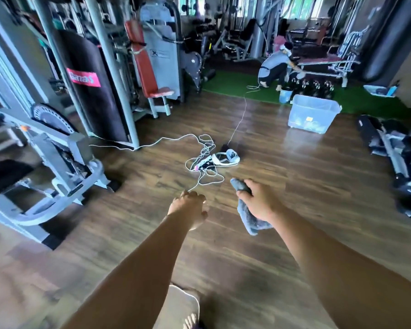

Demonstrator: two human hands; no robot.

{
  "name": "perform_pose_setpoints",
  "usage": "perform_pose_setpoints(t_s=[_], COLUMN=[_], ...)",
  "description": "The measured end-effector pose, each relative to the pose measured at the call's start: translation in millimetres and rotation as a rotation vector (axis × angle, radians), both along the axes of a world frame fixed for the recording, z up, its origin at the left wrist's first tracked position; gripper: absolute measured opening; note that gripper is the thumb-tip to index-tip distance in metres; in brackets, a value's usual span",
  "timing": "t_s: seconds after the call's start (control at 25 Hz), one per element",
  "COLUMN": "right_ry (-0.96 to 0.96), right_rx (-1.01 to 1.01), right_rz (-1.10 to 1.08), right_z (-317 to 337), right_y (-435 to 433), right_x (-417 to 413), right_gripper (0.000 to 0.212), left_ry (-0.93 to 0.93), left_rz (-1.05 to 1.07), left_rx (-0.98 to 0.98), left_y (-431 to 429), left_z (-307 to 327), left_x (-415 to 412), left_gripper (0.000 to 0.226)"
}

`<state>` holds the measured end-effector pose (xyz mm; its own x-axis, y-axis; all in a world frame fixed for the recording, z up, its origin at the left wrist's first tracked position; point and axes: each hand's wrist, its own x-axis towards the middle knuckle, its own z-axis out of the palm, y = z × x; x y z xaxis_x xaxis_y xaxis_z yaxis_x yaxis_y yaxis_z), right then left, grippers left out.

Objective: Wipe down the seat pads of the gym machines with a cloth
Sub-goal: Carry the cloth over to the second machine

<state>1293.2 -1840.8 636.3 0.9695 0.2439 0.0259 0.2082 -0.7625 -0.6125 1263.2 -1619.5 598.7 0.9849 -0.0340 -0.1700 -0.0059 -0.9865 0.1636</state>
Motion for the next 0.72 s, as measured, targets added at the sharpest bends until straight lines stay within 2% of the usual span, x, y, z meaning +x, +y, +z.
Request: perform_pose_setpoints(t_s=[0.36,0.48,0.56,0.64,0.72], right_ry=[0.038,0.025,0.022,0.033,0.047], right_rx=[0.049,0.044,0.035,0.021,0.003], right_rz=[-0.003,0.026,0.076,0.097,0.134], right_z=[3,-1,-8,-8,0], right_y=[112,142,161,178,201], right_x=[276,377,452,516,582], right_gripper=[0.014,0.024,0.013,0.019,0.013], left_ry=[0.040,0.025,0.013,0.016,0.002], left_rz=[0.027,0.062,0.105,0.147,0.202], left_rx=[0.076,0.066,0.061,0.047,0.030], left_y=[115,143,160,177,199], left_z=[20,20,20,23,27], left_x=[273,366,429,483,539], left_gripper=[0.054,0.053,0.053,0.052,0.051])
